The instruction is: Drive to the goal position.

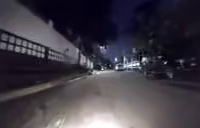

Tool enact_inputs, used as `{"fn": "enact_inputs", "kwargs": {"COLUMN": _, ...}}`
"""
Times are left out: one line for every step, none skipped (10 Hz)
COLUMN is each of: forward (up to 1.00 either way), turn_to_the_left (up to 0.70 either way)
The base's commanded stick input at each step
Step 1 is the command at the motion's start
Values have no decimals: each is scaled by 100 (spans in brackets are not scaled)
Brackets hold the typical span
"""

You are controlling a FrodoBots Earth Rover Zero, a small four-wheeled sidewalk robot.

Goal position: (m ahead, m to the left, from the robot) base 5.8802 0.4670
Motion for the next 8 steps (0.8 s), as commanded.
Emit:
{"fn": "enact_inputs", "kwargs": {"forward": 85, "turn_to_the_left": -27}}
{"fn": "enact_inputs", "kwargs": {"forward": 85, "turn_to_the_left": -13}}
{"fn": "enact_inputs", "kwargs": {"forward": 85, "turn_to_the_left": 1}}
{"fn": "enact_inputs", "kwargs": {"forward": 85, "turn_to_the_left": 2}}
{"fn": "enact_inputs", "kwargs": {"forward": 85, "turn_to_the_left": 2}}
{"fn": "enact_inputs", "kwargs": {"forward": 85, "turn_to_the_left": 2}}
{"fn": "enact_inputs", "kwargs": {"forward": 85, "turn_to_the_left": 2}}
{"fn": "enact_inputs", "kwargs": {"forward": 85, "turn_to_the_left": 2}}
